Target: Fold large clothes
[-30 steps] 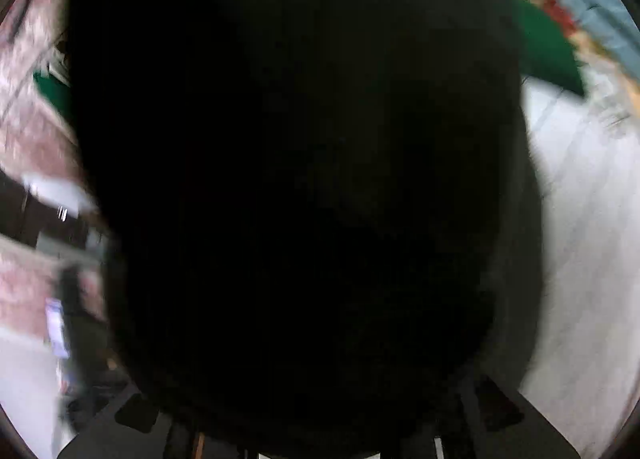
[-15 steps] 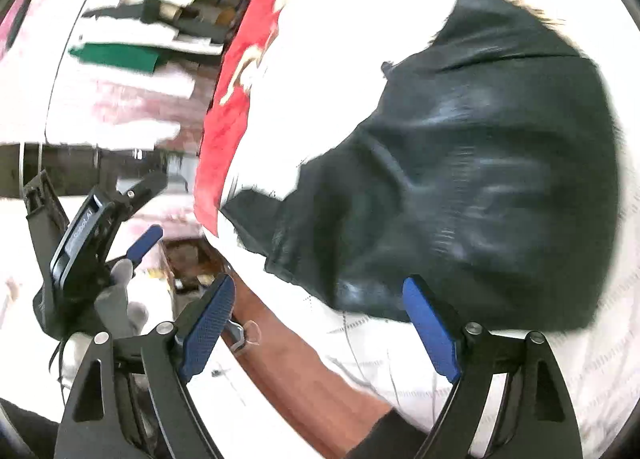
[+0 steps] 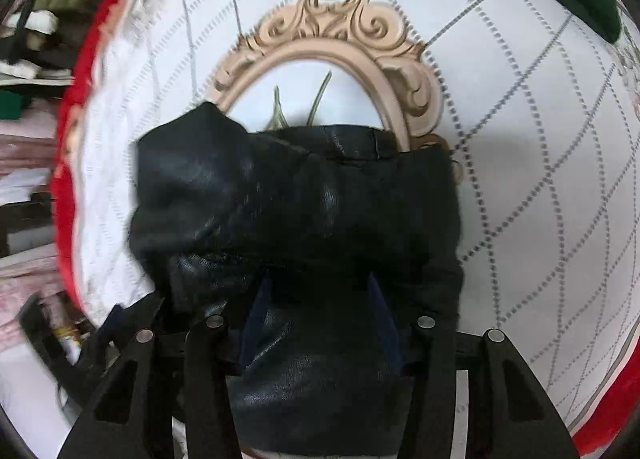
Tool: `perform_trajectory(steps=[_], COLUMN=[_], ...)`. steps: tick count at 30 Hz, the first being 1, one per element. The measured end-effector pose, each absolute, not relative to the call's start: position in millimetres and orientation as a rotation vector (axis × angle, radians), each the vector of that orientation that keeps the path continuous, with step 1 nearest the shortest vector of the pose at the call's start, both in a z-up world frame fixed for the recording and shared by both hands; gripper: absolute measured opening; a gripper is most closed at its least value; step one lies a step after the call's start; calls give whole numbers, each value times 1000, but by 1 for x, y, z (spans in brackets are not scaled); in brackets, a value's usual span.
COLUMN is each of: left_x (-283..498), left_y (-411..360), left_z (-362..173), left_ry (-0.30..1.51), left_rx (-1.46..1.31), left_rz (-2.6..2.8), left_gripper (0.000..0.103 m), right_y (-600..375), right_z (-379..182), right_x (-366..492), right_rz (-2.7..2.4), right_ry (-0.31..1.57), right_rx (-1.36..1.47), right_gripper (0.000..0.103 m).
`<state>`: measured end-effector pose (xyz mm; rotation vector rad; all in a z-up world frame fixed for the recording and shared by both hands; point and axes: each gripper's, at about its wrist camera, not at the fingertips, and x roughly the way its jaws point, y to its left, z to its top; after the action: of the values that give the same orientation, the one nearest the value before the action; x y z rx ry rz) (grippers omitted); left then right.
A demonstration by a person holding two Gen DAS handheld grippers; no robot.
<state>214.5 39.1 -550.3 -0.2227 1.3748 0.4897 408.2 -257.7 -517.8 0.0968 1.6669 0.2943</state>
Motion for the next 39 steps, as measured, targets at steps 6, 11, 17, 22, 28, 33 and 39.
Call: perform_trajectory(steps=[6,11,17,22,28,33,39], left_x=[227,280,303,293,215,137,101], left_y=[29,7,31,35,46,47,45], left_z=[-501,-504,-573,-552,-480,-482,-532], left_ry=[1331,1293,1397,1378,1241,1215,1250], left_rx=[-168,-172,-323,-312,-428,-634,-810], left_rz=[457,385,349,353,428,574,623], left_gripper=[103,103,103,103,103,103,103], right_y=[-268,-273,-254,-252,-328,-395,-390], right_z=[-464,-446,-531,-524,-474,-528,-604], right_x=[410,421,450,454,416,362,343], right_rz=[352,402,330,391,457,429,604], right_ry=[1651,1567,1676,1688,1545,1598,1590], right_rx=[183,269,257,234,488,722,904], right_gripper=[51,23,15,17,88,88,83])
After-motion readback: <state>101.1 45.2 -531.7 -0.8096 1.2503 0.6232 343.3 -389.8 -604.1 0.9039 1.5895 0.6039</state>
